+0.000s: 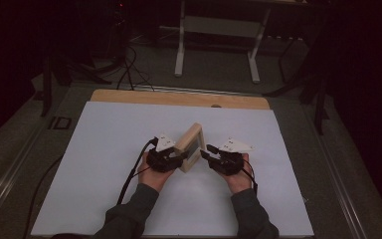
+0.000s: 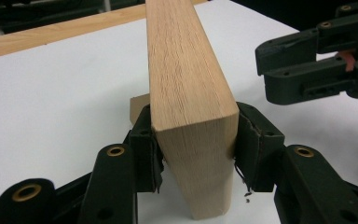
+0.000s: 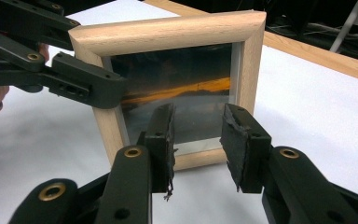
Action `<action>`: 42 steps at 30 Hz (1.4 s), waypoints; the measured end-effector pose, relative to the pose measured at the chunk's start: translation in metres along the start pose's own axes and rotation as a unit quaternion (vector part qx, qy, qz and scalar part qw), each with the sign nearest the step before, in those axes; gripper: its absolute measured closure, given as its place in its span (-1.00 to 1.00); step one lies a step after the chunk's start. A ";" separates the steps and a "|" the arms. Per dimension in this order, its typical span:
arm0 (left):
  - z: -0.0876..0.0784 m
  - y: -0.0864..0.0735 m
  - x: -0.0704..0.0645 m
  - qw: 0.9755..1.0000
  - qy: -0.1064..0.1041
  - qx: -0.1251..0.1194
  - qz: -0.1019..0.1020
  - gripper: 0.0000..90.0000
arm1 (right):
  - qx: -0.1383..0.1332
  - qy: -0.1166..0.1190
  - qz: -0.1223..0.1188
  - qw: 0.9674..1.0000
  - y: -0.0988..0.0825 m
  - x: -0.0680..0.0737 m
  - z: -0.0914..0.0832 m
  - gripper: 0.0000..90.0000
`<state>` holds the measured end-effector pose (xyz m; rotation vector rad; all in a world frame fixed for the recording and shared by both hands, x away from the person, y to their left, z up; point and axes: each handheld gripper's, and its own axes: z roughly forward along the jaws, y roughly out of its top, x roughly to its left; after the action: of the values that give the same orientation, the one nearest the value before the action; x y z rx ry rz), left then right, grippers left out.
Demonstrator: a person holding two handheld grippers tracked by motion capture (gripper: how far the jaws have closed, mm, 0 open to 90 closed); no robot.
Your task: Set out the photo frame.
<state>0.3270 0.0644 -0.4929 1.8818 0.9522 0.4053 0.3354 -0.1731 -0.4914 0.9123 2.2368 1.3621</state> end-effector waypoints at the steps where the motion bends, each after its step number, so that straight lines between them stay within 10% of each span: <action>1: 0.001 0.000 0.000 1.000 0.001 -0.002 -0.006 0.26 | 0.000 0.000 0.001 1.000 0.000 0.000 0.000 0.42; 12: -0.001 0.001 0.010 0.999 -0.035 0.003 -0.018 0.33 | 0.000 -0.003 0.002 1.000 -0.001 -0.002 -0.001 0.41; 22: -0.007 -0.001 0.015 0.997 -0.068 0.011 0.026 0.35 | 0.007 -0.010 -0.006 1.000 -0.001 -0.002 0.001 0.37; 31: -0.016 -0.002 0.024 0.991 -0.110 0.021 0.076 0.35 | 0.002 -0.017 -0.007 1.000 0.002 -0.007 -0.001 0.46; 42: -0.019 -0.006 0.009 0.996 -0.021 0.005 0.087 0.23 | 0.003 -0.012 -0.011 1.000 0.006 -0.006 0.005 0.44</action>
<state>0.3180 0.0837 -0.4899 1.9814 0.7657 0.4629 0.3451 -0.1721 -0.4886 0.8970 2.2281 1.3291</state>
